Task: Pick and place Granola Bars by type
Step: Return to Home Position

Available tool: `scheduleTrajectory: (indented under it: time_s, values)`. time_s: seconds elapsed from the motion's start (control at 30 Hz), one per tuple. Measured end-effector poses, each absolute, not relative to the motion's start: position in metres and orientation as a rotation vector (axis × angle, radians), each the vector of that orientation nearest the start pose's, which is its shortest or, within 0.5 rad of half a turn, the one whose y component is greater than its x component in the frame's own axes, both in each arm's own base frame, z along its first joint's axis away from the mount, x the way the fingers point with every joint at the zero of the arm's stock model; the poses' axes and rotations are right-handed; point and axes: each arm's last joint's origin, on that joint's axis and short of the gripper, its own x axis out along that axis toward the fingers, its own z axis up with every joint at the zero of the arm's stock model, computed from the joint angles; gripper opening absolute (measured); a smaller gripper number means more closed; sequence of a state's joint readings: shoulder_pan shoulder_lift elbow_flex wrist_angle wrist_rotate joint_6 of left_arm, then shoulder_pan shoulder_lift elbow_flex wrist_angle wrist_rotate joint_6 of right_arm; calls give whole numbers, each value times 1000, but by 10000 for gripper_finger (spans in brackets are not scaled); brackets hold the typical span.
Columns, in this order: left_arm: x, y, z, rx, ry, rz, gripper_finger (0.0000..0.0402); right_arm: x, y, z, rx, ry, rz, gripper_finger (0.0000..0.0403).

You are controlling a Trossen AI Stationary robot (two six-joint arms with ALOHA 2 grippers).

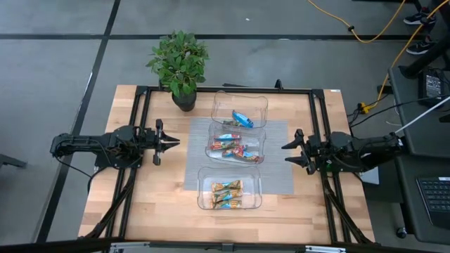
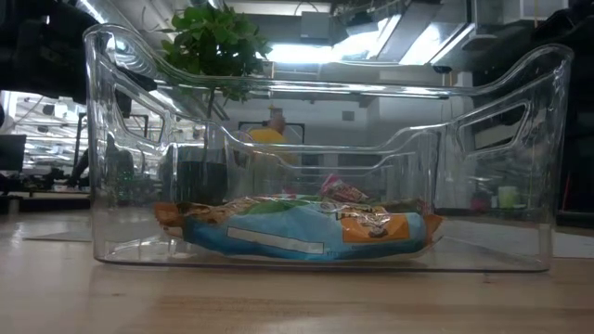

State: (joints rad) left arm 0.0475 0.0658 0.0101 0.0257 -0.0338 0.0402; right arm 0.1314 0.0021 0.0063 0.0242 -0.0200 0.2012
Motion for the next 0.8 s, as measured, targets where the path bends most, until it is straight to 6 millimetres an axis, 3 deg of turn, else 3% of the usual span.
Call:
scheduleTrajectory:
  time_s: [0.8]
  values:
    - [101, 6, 164, 40, 31, 81, 41, 97, 13, 168, 202, -13, 153, 241]
